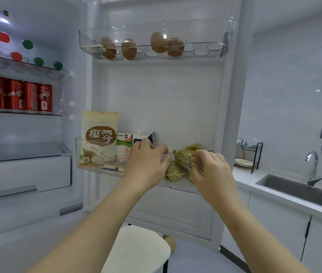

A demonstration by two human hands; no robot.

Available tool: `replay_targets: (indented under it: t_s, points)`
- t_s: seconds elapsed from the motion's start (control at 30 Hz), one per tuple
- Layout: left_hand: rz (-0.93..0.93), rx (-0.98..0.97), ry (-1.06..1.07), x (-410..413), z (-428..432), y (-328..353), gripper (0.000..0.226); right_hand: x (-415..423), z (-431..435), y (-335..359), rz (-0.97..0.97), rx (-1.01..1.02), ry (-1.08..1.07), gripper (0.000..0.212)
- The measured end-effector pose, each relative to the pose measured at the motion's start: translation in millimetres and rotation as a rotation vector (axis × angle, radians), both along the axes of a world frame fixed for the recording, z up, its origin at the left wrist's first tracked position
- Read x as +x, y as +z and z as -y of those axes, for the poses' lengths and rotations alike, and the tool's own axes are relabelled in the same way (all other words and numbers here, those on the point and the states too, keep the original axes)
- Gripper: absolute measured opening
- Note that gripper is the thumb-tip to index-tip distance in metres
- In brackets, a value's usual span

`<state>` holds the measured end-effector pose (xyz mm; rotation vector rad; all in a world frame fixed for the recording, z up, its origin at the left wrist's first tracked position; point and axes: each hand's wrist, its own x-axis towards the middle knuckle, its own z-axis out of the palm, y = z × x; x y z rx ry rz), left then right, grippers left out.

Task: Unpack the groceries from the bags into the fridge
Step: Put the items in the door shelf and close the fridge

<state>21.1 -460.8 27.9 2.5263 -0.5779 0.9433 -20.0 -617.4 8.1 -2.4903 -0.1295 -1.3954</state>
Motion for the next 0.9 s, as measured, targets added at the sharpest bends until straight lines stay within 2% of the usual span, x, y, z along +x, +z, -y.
replay_targets:
  t_s: [0.13, 0.27, 0.37, 0.43, 0.5, 0.57, 0.63, 0.7, 0.8, 0.9]
  points:
    - [-0.029, -0.111, 0.058, -13, 1, -7, 0.033, -11, -5, -8, 0.137, 0.021, 0.176, 0.028]
    - [-0.048, -0.183, 0.07, -34, 9, -10, 0.032, -37, -3, -9, 0.063, 0.262, 0.542, 0.032]
    - [-0.034, -0.245, -0.034, -59, 16, -13, 0.033, -50, 10, -3, 0.13, 0.456, 0.72, 0.027]
    - [-0.011, -0.282, -0.093, -77, 18, -14, 0.039, -51, 22, 1, 0.243, 0.499, 0.664, 0.027]
    - [0.009, -0.29, -0.108, -91, 17, -16, 0.047, -47, 33, 2, 0.323, 0.524, 0.521, 0.031]
    - [0.041, -0.298, -0.064, -101, 15, -17, 0.047, -45, 40, 2, 0.228, 0.651, 0.459, 0.048]
    - [0.072, -0.371, 0.0, -107, 13, -14, 0.033, -44, 42, -1, 0.069, 0.751, 0.527, 0.062]
    - [0.083, -0.483, 0.039, -114, 10, -10, 0.026, -48, 38, -7, -0.016, 0.82, 0.698, 0.056]
    - [0.111, -0.588, 0.063, -124, 8, -12, 0.02, -54, 30, -14, 0.047, 0.934, 0.877, 0.024]
    - [0.177, -0.684, 0.099, -137, -1, -16, 0.029, -59, 23, -14, 0.057, 1.052, 1.013, 0.02]
